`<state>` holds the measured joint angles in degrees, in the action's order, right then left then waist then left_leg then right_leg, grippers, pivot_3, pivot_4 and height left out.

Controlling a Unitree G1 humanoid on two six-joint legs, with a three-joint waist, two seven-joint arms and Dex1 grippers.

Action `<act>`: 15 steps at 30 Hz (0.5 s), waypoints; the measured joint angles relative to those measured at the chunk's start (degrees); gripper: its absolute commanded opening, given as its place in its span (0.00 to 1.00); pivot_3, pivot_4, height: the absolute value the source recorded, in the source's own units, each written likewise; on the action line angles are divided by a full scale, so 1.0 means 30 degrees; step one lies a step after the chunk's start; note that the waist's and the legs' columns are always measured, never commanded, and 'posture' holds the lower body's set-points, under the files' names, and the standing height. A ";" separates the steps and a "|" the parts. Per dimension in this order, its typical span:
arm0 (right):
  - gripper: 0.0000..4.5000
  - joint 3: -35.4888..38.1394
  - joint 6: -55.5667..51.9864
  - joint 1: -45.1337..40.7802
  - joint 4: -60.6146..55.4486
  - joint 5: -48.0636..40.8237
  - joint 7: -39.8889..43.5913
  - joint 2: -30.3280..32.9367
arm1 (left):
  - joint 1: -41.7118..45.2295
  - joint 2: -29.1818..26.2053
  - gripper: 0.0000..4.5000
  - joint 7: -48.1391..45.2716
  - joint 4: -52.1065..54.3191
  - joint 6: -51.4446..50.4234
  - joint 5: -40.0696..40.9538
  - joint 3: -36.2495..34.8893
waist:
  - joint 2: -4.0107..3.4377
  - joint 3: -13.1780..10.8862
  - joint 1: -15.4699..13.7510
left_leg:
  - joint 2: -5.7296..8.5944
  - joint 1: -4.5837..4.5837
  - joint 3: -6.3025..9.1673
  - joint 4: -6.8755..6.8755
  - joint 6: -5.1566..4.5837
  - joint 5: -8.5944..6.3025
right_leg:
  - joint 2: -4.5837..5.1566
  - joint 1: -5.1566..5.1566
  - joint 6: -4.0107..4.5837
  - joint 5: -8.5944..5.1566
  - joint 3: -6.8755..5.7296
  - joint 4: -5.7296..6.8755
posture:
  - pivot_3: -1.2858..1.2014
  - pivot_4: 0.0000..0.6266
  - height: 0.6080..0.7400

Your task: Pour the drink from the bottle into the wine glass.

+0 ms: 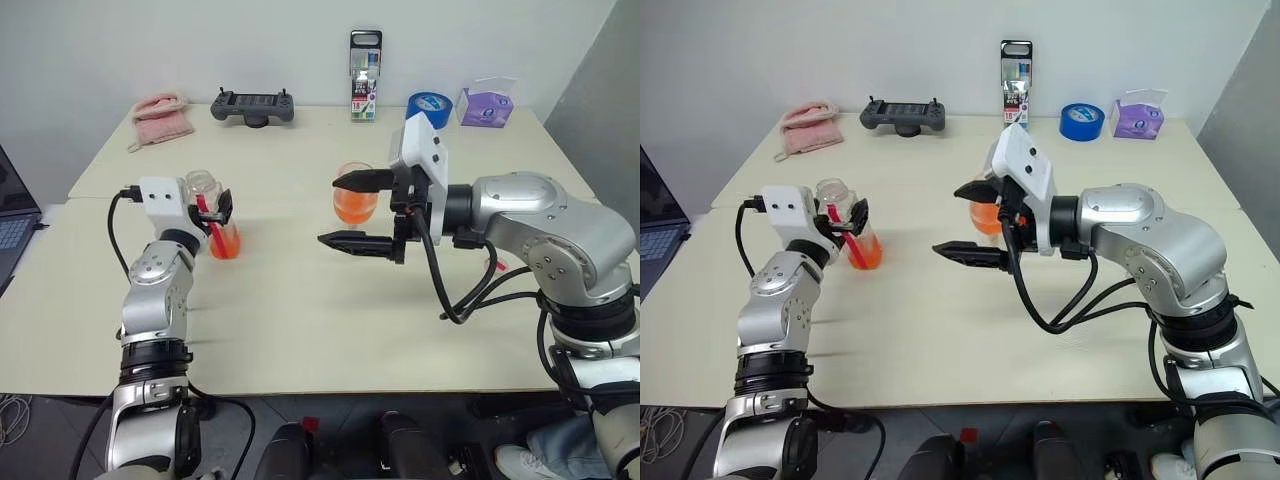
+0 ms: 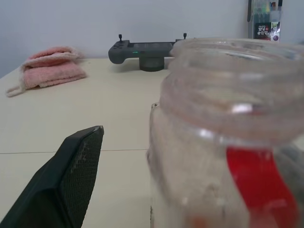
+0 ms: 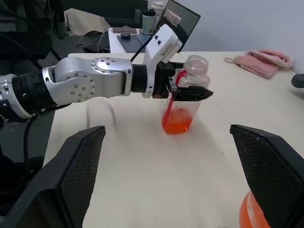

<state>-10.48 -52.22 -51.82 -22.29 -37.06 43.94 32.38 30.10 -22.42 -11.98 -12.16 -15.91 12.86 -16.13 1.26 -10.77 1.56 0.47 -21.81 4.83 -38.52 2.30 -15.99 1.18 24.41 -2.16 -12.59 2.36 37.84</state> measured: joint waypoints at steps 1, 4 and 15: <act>1.00 -0.0001 0.0079 0.0000 0.0016 0.0028 0.0015 -0.0020 | -0.0018 -0.0012 1.00 -0.0048 0.0033 -0.0046 0.0021 0.0001 | 0.0000 0.0000 0.0000 | 0.0000 -0.0001 0.0001 0.0000 0.0000 0.0000 | 0.0000 0.0000 0.0000 0.0000 -0.0001 -0.0002 | 0.52 0.24 1.00; 1.00 -0.0010 0.0338 0.0000 0.0081 0.0320 0.0031 -0.0061 | -0.0040 -0.0144 1.00 -0.0417 0.0239 -0.0276 0.0166 0.0002 | 0.0000 0.0000 0.0002 | 0.0000 -0.0001 0.0000 0.0001 0.0000 0.0000 | 0.0000 0.0000 0.0000 0.0000 -0.0001 -0.0002 | 0.52 0.24 1.00; 1.00 -0.0004 0.0985 0.0009 0.0568 0.1024 0.0390 -0.0248 | -0.0221 -0.0971 1.00 -0.0664 0.2850 -0.2164 0.0854 -0.0084 | 0.0000 0.0000 0.0016 | -0.0007 -0.0001 0.0002 0.0012 0.0000 0.0000 | 0.0000 0.0000 0.0000 0.0000 0.0001 -0.0015 | 0.52 0.24 1.00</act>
<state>-10.49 -49.26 -51.79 -20.59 -33.99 45.11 31.63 29.44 -25.33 -13.97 -3.61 -22.40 15.43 -16.39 1.26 -10.77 1.61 0.45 -21.81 4.83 -38.49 2.30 -15.99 1.18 24.41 -2.16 -12.59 2.36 37.79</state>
